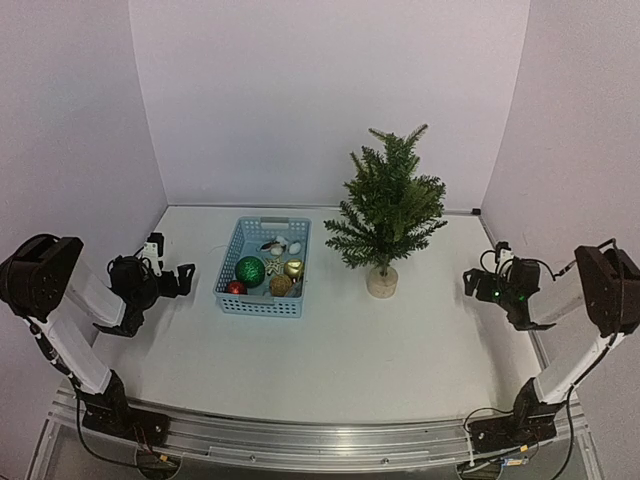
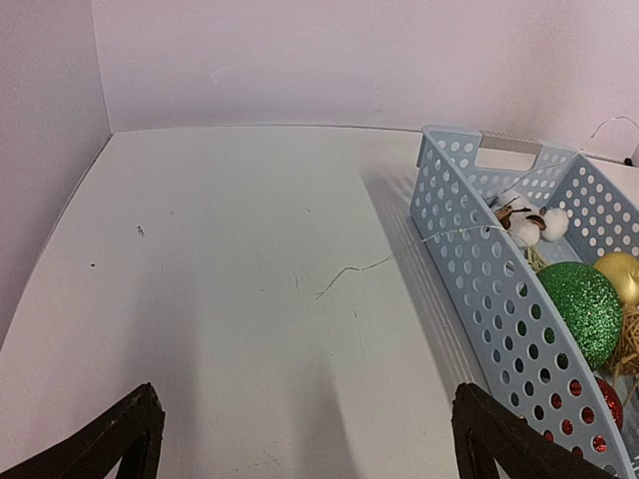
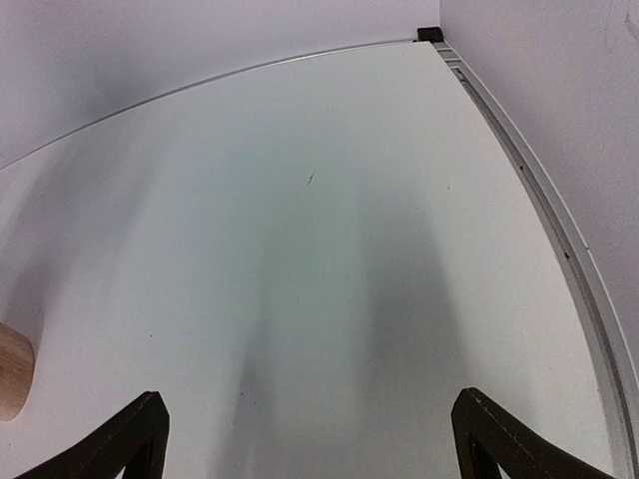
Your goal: Decorate the small christmas tree
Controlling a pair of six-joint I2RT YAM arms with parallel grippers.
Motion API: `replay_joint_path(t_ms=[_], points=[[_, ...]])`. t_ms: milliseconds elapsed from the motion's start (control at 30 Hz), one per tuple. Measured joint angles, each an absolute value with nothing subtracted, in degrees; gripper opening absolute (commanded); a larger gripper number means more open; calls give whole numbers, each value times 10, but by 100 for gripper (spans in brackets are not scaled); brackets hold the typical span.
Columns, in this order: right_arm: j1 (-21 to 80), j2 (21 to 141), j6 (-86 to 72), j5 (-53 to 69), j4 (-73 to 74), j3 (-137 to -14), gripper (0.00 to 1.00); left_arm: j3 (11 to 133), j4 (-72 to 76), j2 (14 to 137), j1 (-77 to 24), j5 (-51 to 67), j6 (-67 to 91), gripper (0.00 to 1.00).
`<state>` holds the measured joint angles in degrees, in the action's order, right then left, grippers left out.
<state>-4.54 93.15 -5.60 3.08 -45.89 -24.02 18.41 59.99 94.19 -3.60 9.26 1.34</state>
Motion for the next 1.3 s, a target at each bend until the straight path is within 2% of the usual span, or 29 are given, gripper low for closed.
replay_joint_path(t_ms=[233,333,433,500,633,800,1000,1167,1300], points=[[-45,705,-102,-45,-338,-279,98,183,598,936,-36,83,16,100],[-46,631,-115,-49,-259,-336,96,183,557,885,-37,38,30,100],[-46,605,-128,-38,-170,-419,95,201,483,800,-37,-2,29,100],[-46,600,-138,-21,-127,-465,92,254,390,758,-37,-11,24,100],[-46,604,-157,39,-65,-520,92,438,176,749,-36,16,13,100],[-46,640,-186,124,-1,-564,92,579,21,758,-47,179,-72,100],[-30,668,-205,170,41,-579,92,783,-186,929,-161,347,-304,96],[9,664,-200,173,59,-579,92,998,-345,1126,-191,383,-440,91],[34,656,-197,173,68,-578,91,1046,-382,1202,-192,373,-490,79]])
